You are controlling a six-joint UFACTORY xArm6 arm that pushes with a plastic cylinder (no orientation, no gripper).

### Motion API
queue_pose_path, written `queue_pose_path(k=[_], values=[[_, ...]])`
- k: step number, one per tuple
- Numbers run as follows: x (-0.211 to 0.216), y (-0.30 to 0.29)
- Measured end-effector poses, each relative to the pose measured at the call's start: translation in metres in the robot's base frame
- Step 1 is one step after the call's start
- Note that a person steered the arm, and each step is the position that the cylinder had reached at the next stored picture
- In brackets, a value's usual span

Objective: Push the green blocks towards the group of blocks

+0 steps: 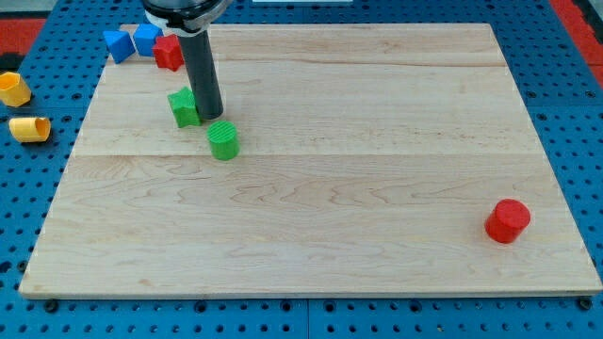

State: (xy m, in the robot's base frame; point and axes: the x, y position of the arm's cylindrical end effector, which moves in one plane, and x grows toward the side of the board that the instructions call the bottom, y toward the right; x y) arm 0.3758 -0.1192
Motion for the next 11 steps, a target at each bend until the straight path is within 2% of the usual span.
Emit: queue_pose_path(k=[1,2,3,5,8,9,10,11], values=[[0.04,0.057],[0.123,0.057],[0.131,0.019],[0.106,0.038],[-0.012,-0.022],[-0.027,-0.048],[-0.024,-0.049],[0.018,-0.027]])
